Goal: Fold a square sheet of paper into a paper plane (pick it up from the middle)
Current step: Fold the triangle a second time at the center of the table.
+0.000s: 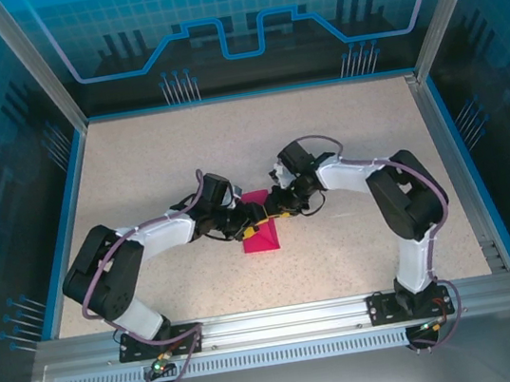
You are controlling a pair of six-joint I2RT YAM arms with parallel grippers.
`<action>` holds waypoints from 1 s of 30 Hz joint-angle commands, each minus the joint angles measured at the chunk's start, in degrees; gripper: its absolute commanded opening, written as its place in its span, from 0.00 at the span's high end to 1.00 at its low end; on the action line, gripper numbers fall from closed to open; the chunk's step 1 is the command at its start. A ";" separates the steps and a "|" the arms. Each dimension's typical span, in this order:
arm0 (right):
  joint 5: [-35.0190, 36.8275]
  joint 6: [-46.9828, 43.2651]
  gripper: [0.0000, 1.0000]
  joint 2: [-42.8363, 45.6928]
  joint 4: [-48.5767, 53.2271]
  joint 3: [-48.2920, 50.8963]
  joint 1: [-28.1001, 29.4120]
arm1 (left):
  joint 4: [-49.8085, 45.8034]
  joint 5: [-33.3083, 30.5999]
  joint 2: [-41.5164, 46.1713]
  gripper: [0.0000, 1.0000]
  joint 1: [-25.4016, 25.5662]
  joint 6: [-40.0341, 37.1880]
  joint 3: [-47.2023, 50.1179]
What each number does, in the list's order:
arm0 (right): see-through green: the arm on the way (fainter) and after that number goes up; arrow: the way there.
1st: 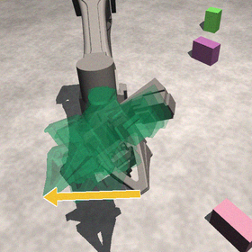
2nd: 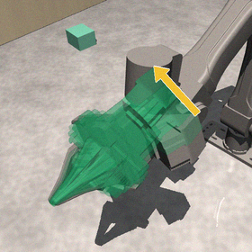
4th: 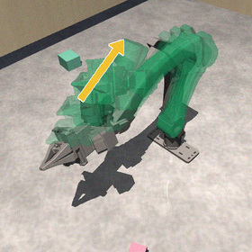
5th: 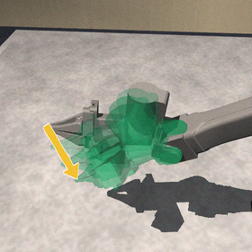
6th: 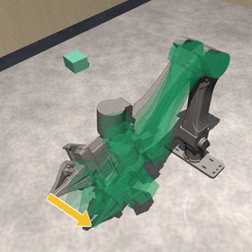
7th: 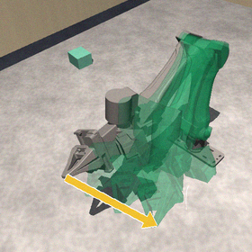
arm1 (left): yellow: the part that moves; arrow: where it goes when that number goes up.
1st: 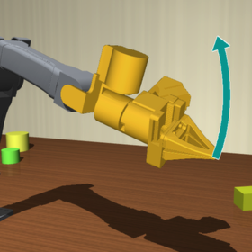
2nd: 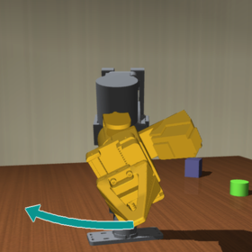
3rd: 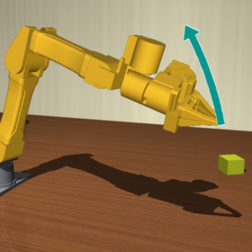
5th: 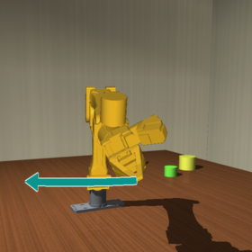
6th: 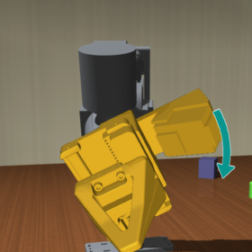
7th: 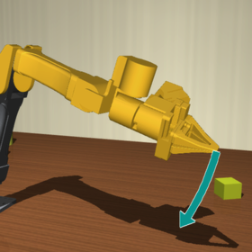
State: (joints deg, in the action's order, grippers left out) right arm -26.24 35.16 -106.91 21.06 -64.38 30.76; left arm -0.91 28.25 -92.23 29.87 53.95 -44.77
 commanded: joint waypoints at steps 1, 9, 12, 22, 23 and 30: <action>-1.40 1.16 0.68 4.74 -1.17 3.25 -1.79 | 1.14 -1.06 -1.88 0.51 0.22 0.01 -2.14; -3.03 -1.23 0.59 8.67 -4.36 8.18 -2.63 | 1.27 -1.46 -2.96 0.47 0.23 -0.01 -2.34; -4.26 -1.77 0.57 8.85 -5.35 8.68 -2.27 | 1.17 -1.69 -3.14 0.48 0.23 0.00 -2.26; -5.20 -1.82 0.65 5.83 -6.14 6.39 -0.01 | -0.56 -2.73 -2.54 0.74 0.30 -0.82 -1.75; -5.31 -1.85 0.65 5.47 -6.28 6.07 0.18 | -0.64 -2.76 -2.44 0.75 0.27 -0.85 -1.74; -6.54 -2.11 0.70 2.75 -6.67 3.99 0.86 | -1.19 -2.54 -2.52 0.79 0.33 -1.36 -1.88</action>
State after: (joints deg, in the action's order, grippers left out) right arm -30.72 33.78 -102.54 15.25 -58.65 30.74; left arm -0.95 26.33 -94.80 29.87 53.87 -45.63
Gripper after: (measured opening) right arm 0.303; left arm 0.208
